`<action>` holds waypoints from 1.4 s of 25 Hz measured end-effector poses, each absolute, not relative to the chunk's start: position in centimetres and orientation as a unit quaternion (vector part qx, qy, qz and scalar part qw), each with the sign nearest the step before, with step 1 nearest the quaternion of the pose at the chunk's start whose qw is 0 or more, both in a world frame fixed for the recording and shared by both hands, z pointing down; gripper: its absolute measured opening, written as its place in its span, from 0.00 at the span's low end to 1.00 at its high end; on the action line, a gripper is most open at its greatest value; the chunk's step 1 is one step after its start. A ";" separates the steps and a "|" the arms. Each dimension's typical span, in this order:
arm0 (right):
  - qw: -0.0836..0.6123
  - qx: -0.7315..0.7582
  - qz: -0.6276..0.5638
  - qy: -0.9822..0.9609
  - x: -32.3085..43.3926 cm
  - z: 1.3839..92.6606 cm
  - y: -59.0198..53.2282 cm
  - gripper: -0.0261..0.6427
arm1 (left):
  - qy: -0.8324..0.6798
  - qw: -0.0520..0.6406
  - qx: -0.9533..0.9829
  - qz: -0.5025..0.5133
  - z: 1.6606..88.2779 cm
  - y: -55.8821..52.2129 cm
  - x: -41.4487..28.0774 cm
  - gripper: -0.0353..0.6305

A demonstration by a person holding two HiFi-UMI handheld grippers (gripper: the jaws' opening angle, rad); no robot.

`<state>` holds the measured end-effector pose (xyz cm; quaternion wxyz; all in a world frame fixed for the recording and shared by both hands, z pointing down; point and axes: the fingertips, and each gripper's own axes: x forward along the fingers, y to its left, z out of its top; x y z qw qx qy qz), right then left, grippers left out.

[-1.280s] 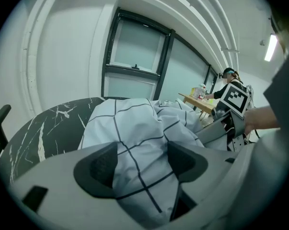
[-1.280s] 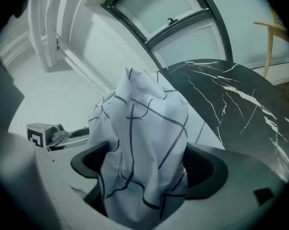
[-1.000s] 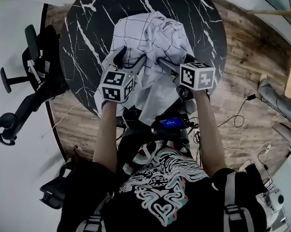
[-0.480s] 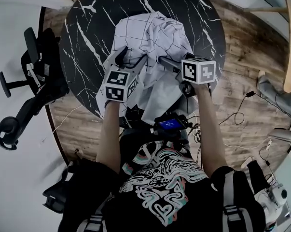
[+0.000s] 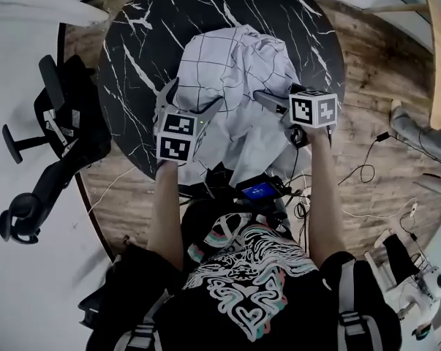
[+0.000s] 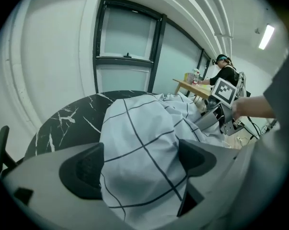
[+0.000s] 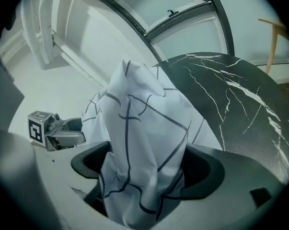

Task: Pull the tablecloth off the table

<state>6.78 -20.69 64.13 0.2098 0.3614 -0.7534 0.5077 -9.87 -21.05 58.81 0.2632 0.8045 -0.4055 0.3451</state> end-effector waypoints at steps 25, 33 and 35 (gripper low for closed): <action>0.198 0.363 0.514 -0.752 5.7 64.0 -20.5 0.59 | -0.364 0.355 0.818 0.267 63.4 -21.7 -6.5 0.74; 0.125 0.360 0.558 -0.737 4.1 63.8 -19.8 0.41 | -0.362 0.361 0.818 0.262 62.8 -21.4 -5.9 0.62; 0.110 0.360 0.561 -0.738 3.7 63.6 -19.7 0.36 | -0.360 0.366 0.817 0.263 62.7 -21.3 -5.8 0.56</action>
